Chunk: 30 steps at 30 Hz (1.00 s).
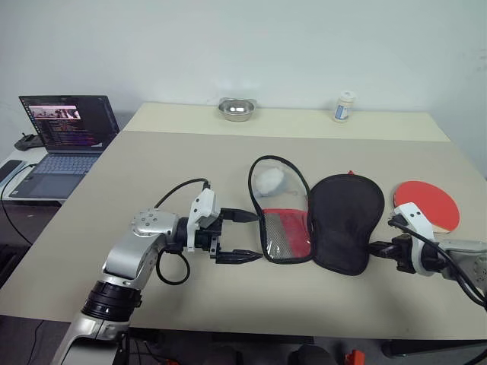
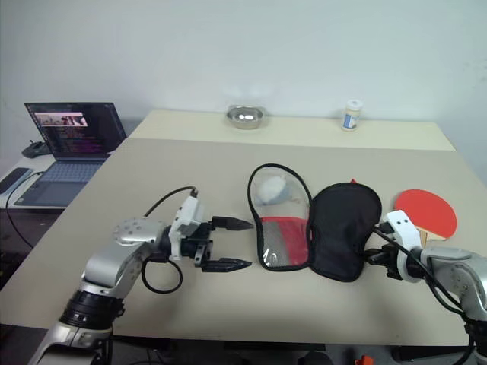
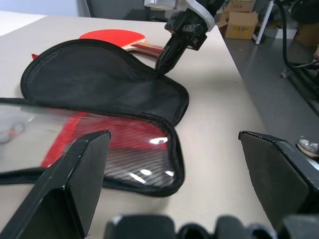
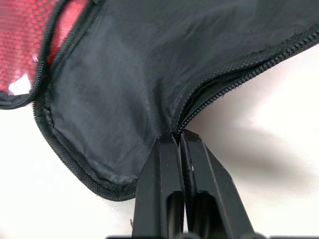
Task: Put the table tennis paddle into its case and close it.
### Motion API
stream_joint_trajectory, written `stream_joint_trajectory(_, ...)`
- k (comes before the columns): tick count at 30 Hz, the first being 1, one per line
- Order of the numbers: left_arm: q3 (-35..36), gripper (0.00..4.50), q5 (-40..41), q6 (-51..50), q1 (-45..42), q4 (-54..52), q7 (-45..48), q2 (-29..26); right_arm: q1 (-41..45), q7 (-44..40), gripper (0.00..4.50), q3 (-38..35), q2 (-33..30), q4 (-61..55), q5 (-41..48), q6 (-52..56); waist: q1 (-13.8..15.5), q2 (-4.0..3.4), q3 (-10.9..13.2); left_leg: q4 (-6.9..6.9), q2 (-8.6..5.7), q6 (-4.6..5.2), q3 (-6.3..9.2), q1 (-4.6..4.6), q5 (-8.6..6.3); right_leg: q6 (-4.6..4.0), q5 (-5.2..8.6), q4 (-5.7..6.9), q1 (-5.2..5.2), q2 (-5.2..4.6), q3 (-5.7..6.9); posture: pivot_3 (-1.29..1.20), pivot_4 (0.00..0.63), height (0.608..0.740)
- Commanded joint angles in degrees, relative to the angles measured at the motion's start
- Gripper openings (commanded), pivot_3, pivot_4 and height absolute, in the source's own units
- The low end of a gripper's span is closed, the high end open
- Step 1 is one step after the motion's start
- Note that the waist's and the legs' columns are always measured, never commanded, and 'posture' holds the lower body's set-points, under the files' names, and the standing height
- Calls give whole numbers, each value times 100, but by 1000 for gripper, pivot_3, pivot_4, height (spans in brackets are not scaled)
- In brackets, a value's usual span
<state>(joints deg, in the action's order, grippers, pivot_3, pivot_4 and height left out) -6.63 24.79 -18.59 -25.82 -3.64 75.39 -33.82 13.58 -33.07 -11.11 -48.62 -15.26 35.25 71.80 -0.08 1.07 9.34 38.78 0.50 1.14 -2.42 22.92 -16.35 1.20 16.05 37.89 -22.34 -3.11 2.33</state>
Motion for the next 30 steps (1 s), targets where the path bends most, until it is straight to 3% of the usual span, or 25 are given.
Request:
stream_joint_trajectory(1,7,4500,118,-42,-124,-294,-64,22,150,-197,53,68,-198,78,-100,-229,0,0,0,0,0,0,0,0,0,0,0,0,0,0,0,0,150,740)
stream_joint_trajectory(4,-1,4500,120,-75,-121,-329,-99,37,171,-165,53,148,-227,199,-233,-329,0,0,0,0,1,0,1,0,0,0,0,0,0,1,0,0,150,740)
stream_joint_trajectory(7,-16,4500,127,-102,-109,-365,-133,50,178,-183,583,132,-222,301,-308,-388,2,0,1,0,0,0,0,0,0,1,0,0,0,0,0,0,150,740)
stream_joint_trajectory(12,-54,4500,123,-142,-133,-395,-140,66,236,-136,2329,-171,-242,372,-355,-404,4,-1,2,1,1,-1,0,0,0,0,0,1,1,0,0,0,150,740)
stream_joint_trajectory(18,-140,4500,-17,-91,-346,-363,-140,46,210,-120,4368,-1223,-520,330,-200,-197,16,-3,4,2,-1,-1,1,1,1,1,0,0,1,-1,0,0,150,740)
stream_joint_trajectory(23,-227,4500,-122,155,-714,-380,-347,326,98,627,4479,-1895,-322,594,-607,-199,33,-2,4,3,-1,-1,1,0,1,1,0,0,5,-1,0,0,150,740)
stream_joint_trajectory(30,-279,4500,-258,549,-1237,97,-342,634,405,1514,4479,-1923,299,889,-1009,-238,3,-8,3,3,0,-5,-8,-6,3,1,0,9,4,3,-7,0,150,740)
